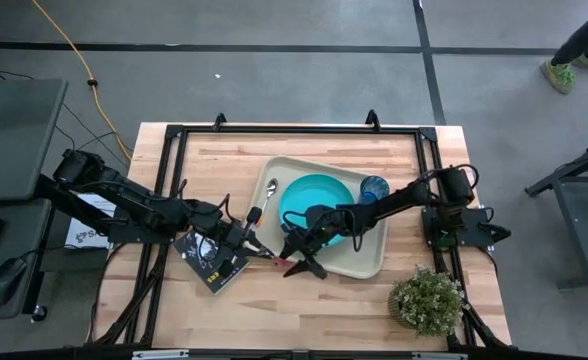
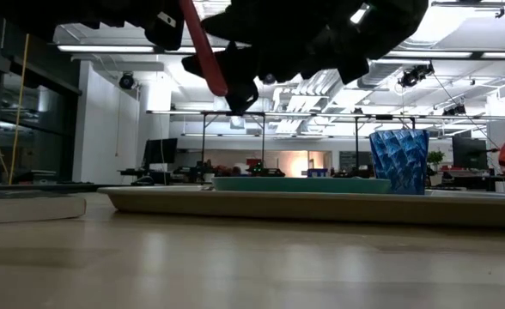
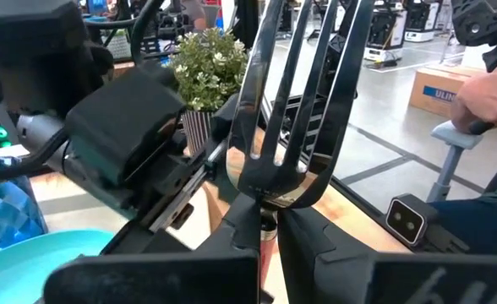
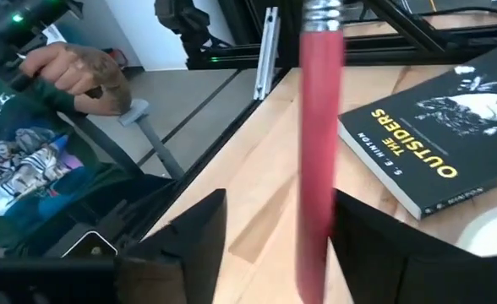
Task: Pick and place plate/cup/fork/spoon on tray
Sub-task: Put the pink fork on the gray serving tray to the right of the orange spoon
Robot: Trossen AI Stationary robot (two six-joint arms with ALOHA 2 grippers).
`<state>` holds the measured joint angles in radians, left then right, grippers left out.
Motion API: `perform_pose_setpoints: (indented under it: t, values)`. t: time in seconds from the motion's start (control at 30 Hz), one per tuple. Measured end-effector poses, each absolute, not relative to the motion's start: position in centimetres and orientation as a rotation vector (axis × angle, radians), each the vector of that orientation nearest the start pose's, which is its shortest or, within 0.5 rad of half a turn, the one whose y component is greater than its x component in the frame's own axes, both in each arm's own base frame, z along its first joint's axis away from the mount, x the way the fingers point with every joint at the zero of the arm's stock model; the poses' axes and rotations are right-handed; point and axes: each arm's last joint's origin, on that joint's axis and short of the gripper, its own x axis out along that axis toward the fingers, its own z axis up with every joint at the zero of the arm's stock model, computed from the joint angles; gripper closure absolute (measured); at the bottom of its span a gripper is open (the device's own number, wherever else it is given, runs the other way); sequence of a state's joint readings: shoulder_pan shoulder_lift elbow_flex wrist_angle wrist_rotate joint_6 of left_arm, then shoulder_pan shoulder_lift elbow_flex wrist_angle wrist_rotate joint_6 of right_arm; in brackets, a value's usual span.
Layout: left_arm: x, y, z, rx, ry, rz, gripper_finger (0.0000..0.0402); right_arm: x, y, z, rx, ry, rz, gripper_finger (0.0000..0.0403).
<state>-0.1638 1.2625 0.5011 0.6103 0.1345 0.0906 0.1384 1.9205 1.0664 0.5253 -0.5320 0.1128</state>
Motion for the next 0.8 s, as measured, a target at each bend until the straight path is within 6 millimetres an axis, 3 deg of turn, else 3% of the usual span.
perform_pose_setpoints:
  t: [0.17,0.33,0.53,0.8]
  values:
    - [25.0,-4.5,21.5,0.097,0.14,-0.295,0.0401,39.9,7.0,17.6,0.154,0.358,0.641,0.0275]
    - [25.0,-4.5,21.4,0.095,0.143,-0.28,0.0401,39.8,6.8,17.4,0.119,0.366,0.631,0.038]
    - [25.0,-4.2,21.2,0.067,0.179,-0.197,0.038,39.5,6.4,17.4,0.092,0.443,0.537,0.0376]
    - [23.5,-3.4,21.6,0.088,0.281,0.022,0.0304,38.5,5.3,17.5,0.034,0.567,0.404,0.0391]
